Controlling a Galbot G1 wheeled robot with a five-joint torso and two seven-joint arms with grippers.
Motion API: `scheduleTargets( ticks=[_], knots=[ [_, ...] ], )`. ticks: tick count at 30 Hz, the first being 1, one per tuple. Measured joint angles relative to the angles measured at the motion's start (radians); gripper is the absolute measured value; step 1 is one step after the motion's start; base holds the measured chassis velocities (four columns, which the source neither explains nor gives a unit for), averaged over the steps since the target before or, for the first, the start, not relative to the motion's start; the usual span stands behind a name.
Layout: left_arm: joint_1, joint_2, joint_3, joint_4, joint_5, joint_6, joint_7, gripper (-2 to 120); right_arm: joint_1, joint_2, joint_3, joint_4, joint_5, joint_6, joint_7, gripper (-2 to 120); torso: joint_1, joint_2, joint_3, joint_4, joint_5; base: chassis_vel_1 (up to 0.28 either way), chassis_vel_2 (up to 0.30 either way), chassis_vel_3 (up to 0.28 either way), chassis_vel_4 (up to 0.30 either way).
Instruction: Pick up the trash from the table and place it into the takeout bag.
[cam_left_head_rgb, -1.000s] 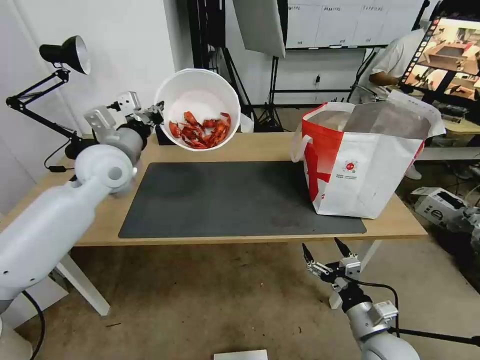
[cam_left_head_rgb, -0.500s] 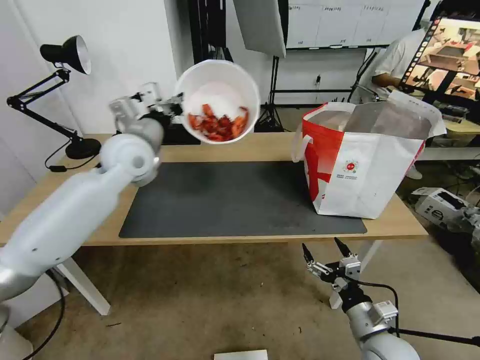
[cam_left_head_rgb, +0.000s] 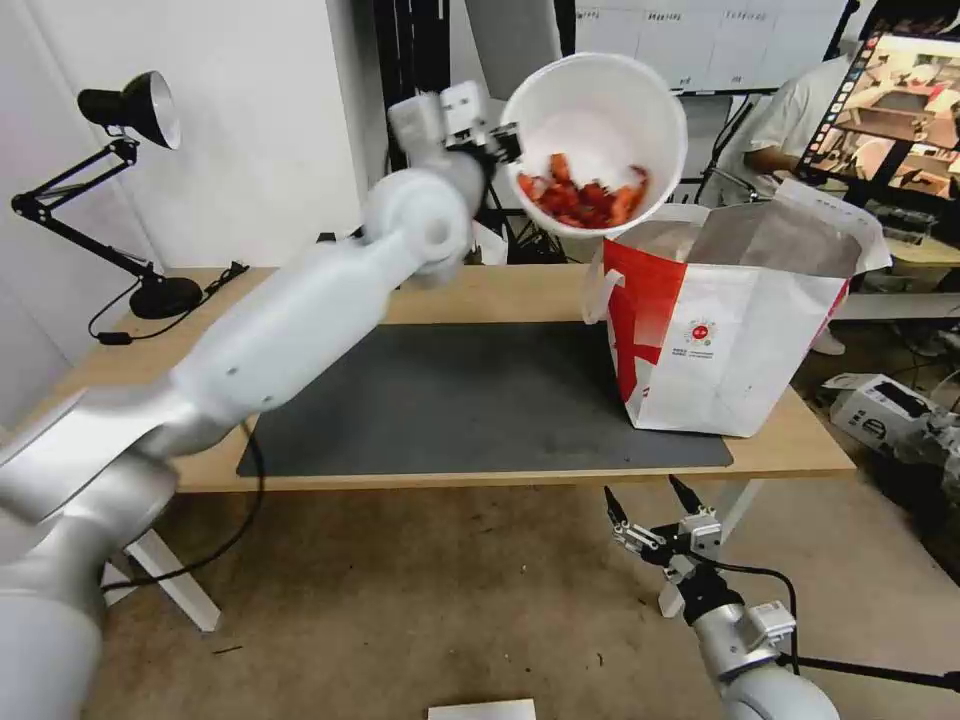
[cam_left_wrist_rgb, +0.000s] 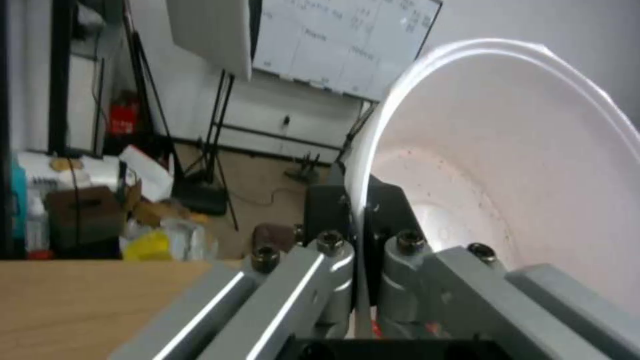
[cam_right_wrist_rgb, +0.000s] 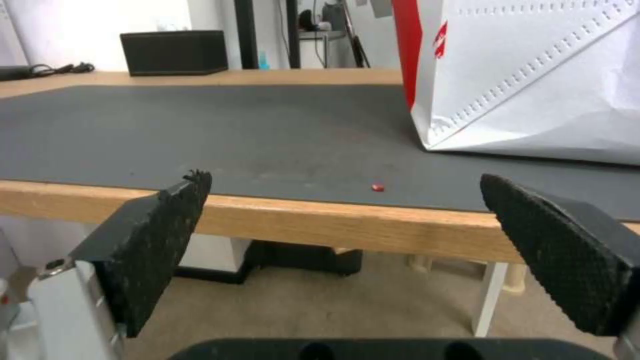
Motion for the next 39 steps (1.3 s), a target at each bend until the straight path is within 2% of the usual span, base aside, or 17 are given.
scheduleTargets(
  ticks=[1,4,5,8,9,11,13,16,22,30,32,33,36,37,39],
  knots=[
    [0.000,0.000,0.000,0.000,0.000,0.000,0.000,0,0.000,0.000,0.000,0.000,0.000,0.000,0.000,100,0.000,0.000,0.000,0.0000,0.0000,0.000,0.000,0.000,0.000],
    [-0.037,-0.098,0.016,0.103,-0.019,0.042,-0.028,0,0.000,0.000,0.000,0.000,0.000,0.000,0.000,100,0.000,0.000,0.000,-0.0002,0.0002,0.000,0.000,0.000,0.000],
    [-0.037,-0.098,0.016,0.103,-0.019,0.042,-0.028,0,0.000,0.000,0.000,0.000,0.000,0.000,0.000,100,0.000,0.000,0.000,-0.0002,0.0002,0.000,0.000,0.000,0.000],
    [-0.061,-0.186,0.022,0.180,-0.037,0.100,-0.046,0,0.000,0.000,0.000,0.000,0.000,0.000,0.000,100,0.000,0.000,0.000,-0.0001,0.0002,0.000,0.000,0.000,0.000],
    [-0.061,-0.186,0.022,0.180,-0.037,0.100,-0.046,0,0.000,0.000,0.000,0.000,0.000,0.000,0.000,100,0.000,0.000,0.000,-0.0001,0.0002,0.000,0.000,0.000,0.000],
    [-0.072,-0.241,0.017,0.220,-0.048,0.136,-0.052,0,0.000,0.000,0.000,0.000,0.000,0.000,0.000,100,0.000,0.000,0.000,-0.0002,0.0001,0.000,0.000,0.000,0.000],
    [-0.074,-0.253,0.013,0.227,-0.052,0.144,-0.055,0,0.000,0.000,0.000,0.000,0.000,0.000,0.000,100,0.000,0.000,0.000,-0.0003,0.0002,0.000,0.000,0.000,0.000],
    [-0.093,-0.315,-0.012,0.274,-0.075,0.171,-0.069,0,0.000,0.000,0.000,0.000,0.000,0.000,0.000,100,0.000,0.000,0.000,-0.0003,0.0001,0.000,0.000,0.000,0.000],
    [-0.100,-0.321,0.007,0.286,-0.072,0.168,-0.069,0,0.000,0.000,0.000,0.000,0.000,0.000,0.000,100,0.000,0.000,0.000,0.0001,-0.0001,0.000,0.000,0.000,0.000],
    [-0.086,-0.318,0.028,0.296,-0.043,0.124,-0.062,0,0.000,0.000,0.000,0.000,0.000,0.000,0.000,100,0.000,0.000,0.000,0.0000,-0.0001,0.000,0.000,0.000,0.000],
    [-0.080,-0.316,0.036,0.306,-0.003,0.056,-0.028,0,0.000,0.000,0.000,0.000,0.000,0.000,0.000,100,0.000,0.000,0.000,0.0000,-0.0002,0.000,0.000,0.000,0.000],
    [-0.080,-0.316,0.036,0.306,-0.003,0.056,-0.028,0,0.000,0.000,0.000,0.000,0.000,0.000,0.000,100,0.000,0.000,0.000,0.0000,-0.0002,0.000,0.000,0.000,0.000],
    [-0.065,-0.315,0.062,0.317,0.093,-0.018,0.021,0,0.000,0.000,0.000,0.000,0.000,0.000,0.000,100,0.000,0.000,0.000,0.0000,-0.0001,0.000,0.000,0.000,0.000],
    [-0.065,-0.315,0.062,0.317,0.093,-0.018,0.021,0,0.000,0.000,0.000,0.000,0.000,0.000,0.000,100,0.000,0.000,0.000,0.0000,-0.0001,0.000,0.000,0.000,0.000],
    [-0.049,-0.313,0.084,0.315,0.156,-0.056,0.062,0,0.000,0.000,0.000,0.000,0.000,0.000,0.000,100,0.000,0.000,0.000,0.0000,-0.0002,0.000,0.000,0.000,0.000]
  ],
)
